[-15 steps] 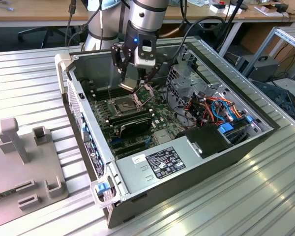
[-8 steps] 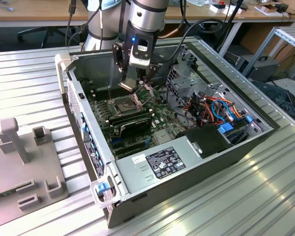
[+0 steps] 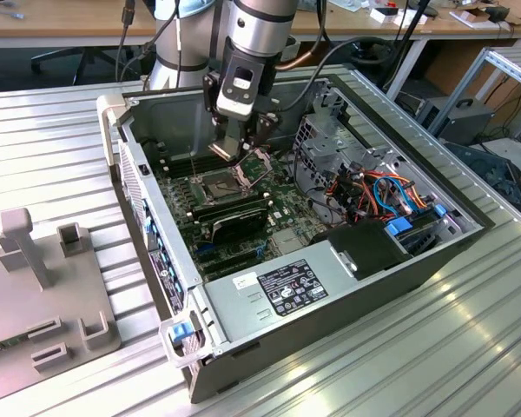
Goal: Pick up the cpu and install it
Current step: 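Place the cpu into insertion slot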
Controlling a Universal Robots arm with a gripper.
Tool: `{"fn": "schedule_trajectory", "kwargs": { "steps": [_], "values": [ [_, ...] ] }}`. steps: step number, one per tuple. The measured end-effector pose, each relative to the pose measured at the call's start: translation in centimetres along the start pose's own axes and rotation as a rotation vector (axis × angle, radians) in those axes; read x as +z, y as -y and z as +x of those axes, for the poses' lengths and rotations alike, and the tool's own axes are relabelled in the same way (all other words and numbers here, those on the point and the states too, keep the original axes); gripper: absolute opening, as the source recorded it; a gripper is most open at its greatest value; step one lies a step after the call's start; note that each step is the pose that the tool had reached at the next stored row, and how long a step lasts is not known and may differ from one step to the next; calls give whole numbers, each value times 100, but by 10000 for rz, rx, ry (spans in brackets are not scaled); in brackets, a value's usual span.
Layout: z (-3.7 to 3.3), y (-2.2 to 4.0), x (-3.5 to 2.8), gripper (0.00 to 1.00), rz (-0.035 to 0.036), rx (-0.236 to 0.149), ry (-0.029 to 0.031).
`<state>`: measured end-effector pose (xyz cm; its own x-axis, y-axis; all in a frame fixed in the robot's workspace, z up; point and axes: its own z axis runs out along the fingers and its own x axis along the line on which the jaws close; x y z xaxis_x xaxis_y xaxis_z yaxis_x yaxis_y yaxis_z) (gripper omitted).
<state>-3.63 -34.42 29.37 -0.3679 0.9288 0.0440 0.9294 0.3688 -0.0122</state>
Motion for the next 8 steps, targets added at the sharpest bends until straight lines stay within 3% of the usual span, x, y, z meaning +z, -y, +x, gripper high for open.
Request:
{"fn": "schedule_trajectory", "kwargs": {
  "steps": [8],
  "values": [
    [0, 0, 4, 53, -70, 1588, -19]
  ]
}}
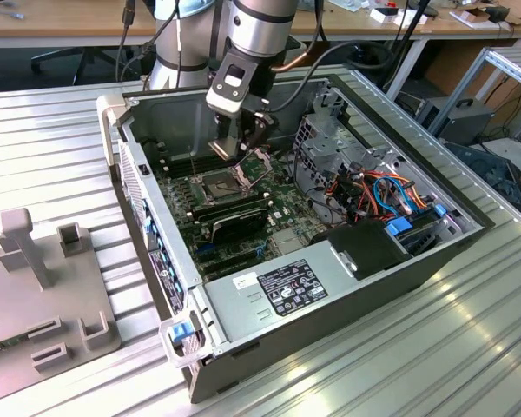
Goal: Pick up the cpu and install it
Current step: 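Place the cpu into insertion slot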
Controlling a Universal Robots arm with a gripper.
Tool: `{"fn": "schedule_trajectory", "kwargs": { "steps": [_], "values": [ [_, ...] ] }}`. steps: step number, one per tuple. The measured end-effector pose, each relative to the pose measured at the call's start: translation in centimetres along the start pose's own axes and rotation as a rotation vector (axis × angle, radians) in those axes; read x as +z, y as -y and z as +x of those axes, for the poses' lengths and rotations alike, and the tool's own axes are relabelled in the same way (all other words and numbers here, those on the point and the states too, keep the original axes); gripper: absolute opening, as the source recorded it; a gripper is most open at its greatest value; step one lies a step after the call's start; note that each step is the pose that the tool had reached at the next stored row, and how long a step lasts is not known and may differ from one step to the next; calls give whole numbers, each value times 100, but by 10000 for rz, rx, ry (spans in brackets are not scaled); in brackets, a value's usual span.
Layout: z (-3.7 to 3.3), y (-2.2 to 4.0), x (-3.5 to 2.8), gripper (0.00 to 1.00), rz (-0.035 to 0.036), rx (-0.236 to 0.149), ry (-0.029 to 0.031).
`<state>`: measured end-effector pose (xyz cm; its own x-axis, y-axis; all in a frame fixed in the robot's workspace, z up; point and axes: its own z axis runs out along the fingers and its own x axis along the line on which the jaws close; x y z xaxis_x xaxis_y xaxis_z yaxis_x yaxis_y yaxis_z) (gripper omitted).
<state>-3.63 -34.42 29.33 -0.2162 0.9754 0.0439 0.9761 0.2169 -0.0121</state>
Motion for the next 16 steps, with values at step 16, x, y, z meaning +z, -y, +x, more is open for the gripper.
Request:
{"fn": "schedule_trajectory", "kwargs": {
  "steps": [16],
  "values": [
    [0, 6, 14, 53, -152, 1623, -10]
  ]
}}
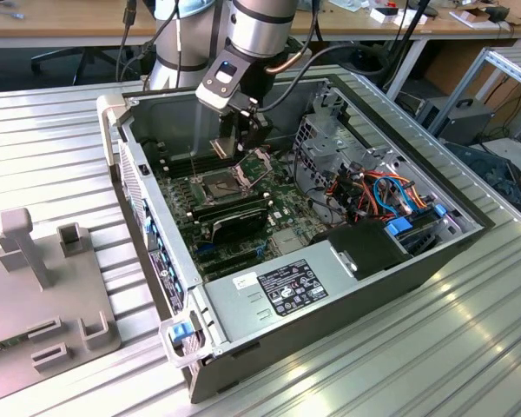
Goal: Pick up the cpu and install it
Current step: 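Place the cpu into insertion slot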
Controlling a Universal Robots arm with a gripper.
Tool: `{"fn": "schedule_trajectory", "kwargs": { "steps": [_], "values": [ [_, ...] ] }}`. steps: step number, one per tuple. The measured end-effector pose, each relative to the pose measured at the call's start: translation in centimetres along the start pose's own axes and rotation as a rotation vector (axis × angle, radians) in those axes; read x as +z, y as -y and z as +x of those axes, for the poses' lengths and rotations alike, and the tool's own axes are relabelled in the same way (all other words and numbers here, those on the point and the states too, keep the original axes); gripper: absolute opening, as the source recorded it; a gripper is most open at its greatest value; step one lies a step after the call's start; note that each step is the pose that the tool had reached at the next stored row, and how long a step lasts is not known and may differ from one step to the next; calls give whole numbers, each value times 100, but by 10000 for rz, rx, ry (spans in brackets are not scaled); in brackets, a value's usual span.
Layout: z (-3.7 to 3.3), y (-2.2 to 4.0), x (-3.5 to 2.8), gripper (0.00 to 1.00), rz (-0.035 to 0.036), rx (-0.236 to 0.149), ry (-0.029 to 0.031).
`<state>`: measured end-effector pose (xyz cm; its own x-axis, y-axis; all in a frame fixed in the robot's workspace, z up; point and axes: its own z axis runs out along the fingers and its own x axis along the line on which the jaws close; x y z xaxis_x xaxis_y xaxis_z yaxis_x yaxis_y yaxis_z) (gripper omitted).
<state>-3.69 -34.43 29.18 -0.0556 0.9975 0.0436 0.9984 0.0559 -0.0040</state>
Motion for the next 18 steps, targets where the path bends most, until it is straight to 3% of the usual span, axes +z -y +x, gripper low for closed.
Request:
{"fn": "schedule_trajectory", "kwargs": {
  "steps": [3, 4, 5, 8, 14, 18],
  "values": [
    [1, 14, 15, 53, -246, -12, 13],
    [1, 22, 22, 53, -357, -17, 20],
    [1, 27, 26, 53, -397, -19, 24],
    [1, 41, 47, 53, -433, -21, 25],
    [-1, 62, 134, 53, -434, -21, 24],
    [-2, 65, 141, 53, -433, -20, 26]
  ]
}}
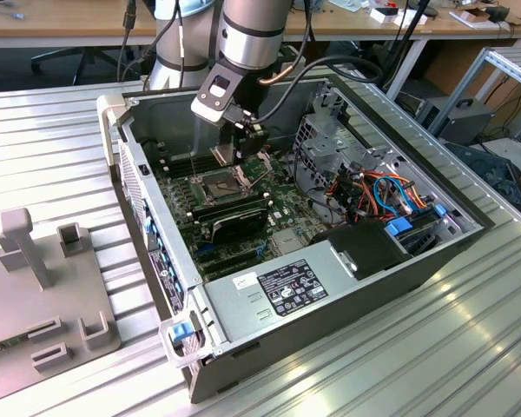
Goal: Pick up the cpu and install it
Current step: 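Place the cpu into insertion slot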
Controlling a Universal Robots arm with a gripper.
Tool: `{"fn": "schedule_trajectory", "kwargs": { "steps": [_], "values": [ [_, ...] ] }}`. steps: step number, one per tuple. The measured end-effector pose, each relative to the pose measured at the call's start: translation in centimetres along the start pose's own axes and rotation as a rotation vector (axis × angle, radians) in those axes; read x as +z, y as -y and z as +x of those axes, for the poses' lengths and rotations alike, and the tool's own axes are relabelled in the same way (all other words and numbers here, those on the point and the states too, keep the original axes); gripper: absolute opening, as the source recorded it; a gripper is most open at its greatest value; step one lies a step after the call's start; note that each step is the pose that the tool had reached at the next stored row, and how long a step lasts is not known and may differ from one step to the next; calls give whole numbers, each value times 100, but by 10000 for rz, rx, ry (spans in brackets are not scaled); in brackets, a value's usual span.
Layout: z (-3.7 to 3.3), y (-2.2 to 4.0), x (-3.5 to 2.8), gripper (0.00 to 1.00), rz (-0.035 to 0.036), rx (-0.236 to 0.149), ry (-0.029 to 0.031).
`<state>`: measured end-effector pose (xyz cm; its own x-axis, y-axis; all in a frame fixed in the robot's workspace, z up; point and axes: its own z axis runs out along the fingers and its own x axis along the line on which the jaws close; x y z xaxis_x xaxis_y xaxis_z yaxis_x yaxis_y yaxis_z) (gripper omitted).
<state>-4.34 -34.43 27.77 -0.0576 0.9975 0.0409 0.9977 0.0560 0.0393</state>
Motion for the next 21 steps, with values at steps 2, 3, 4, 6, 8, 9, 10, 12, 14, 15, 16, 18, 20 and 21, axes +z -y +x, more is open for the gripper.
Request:
{"fn": "schedule_trajectory", "kwargs": {
  "steps": [2, 3, 4, 6, 8, 9, 10, 12, 14, 15, 16, 18, 20, 21],
  "values": [
    [0, 0, 1, 53, -1, 0, -1],
    [0, 0, 1, 53, 0, 0, -1],
    [0, 0, 1, 53, 0, -1, -1],
    [0, 0, 9, 53, -3, 0, -5],
    [-1, 1, 20, 53, 0, 0, -1],
    [-1, 1, 38, 53, 0, -1, -1],
    [-2, 2, 58, 53, 0, 0, -1],
    [-3, 3, 86, 53, 0, 0, -1],
    [-5, 5, 124, 53, -1, 1, -1],
    [-6, 6, 141, 53, -1, 2, -1],
    [-6, 7, 161, 53, -1, 3, -2],
    [-8, 9, 196, 53, -1, 8, 0],
    [-10, 11, 248, 53, -1, 17, 0],
    [-11, 12, 264, 53, -2, 20, -1]
  ]
}}
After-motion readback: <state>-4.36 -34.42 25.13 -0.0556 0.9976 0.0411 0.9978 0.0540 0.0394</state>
